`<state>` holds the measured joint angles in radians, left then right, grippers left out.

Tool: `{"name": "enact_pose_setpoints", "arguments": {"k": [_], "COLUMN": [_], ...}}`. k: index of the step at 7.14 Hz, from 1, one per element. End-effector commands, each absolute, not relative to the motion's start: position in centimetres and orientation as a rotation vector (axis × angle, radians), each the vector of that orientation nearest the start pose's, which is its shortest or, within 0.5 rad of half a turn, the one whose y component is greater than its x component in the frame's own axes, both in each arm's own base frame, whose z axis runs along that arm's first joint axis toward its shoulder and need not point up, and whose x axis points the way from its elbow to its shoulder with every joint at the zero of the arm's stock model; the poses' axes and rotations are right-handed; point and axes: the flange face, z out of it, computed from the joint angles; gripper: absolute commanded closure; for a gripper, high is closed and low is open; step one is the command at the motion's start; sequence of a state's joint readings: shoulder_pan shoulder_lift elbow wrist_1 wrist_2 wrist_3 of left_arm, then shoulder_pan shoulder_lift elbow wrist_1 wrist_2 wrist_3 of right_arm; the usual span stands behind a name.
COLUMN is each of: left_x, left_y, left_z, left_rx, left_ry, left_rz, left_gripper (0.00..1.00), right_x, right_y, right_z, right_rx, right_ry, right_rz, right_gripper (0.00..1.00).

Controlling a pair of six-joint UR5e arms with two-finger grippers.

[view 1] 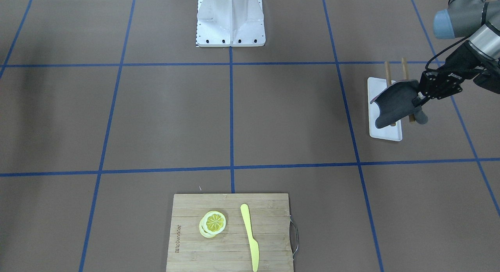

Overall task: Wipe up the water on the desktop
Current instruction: 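Lift the cloth with the left gripper toward the center while the right arm reaches in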

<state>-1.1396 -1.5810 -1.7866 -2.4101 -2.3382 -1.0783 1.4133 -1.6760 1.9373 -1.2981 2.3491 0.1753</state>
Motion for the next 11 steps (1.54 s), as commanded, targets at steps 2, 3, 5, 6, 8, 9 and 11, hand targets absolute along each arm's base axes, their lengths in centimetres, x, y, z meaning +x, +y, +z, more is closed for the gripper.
{"name": "enact_pose_setpoints", "arguments": {"k": [2,3,5,6,8,9,11], "left_x": [17.1,17.8,21.8,24.3,26.1,26.2,26.1], "left_y": [-52.3,-52.9,-53.5,-53.0,-52.4,-52.2,-52.0], "left_z": [35.3,32.7,26.7,24.9,23.9,23.9,23.7], "left_rx": [0.191,0.157,0.083,0.058,0.042,0.039,0.043], "left_ry": [1.325,1.369,1.462,1.488,1.508,1.508,1.513], "left_rz": [-0.46,-0.506,-0.62,-0.641,-0.675,-0.671,-0.674], "left_gripper": [1.0,1.0,1.0,1.0,1.0,1.0,1.0], "right_x": [-10.5,-13.5,-17.6,-19.9,-25.0,-25.9,-29.0], "right_y": [-49.8,-51.3,-51.8,-51.7,-50.7,-50.1,-49.1], "right_z": [40.4,36.9,32.5,30.7,28.1,27.8,26.9], "right_rx": [0.508,0.554,0.617,0.644,0.685,0.685,0.699], "right_ry": [-0.936,-0.955,-0.972,-0.964,-0.949,-0.958,-0.954], "right_rz": [-0.33,-0.392,-0.471,-0.481,-0.525,-0.544,-0.584], "right_gripper": [0.0,0.0,0.01,0.01,0.01,0.01,0.01]}}
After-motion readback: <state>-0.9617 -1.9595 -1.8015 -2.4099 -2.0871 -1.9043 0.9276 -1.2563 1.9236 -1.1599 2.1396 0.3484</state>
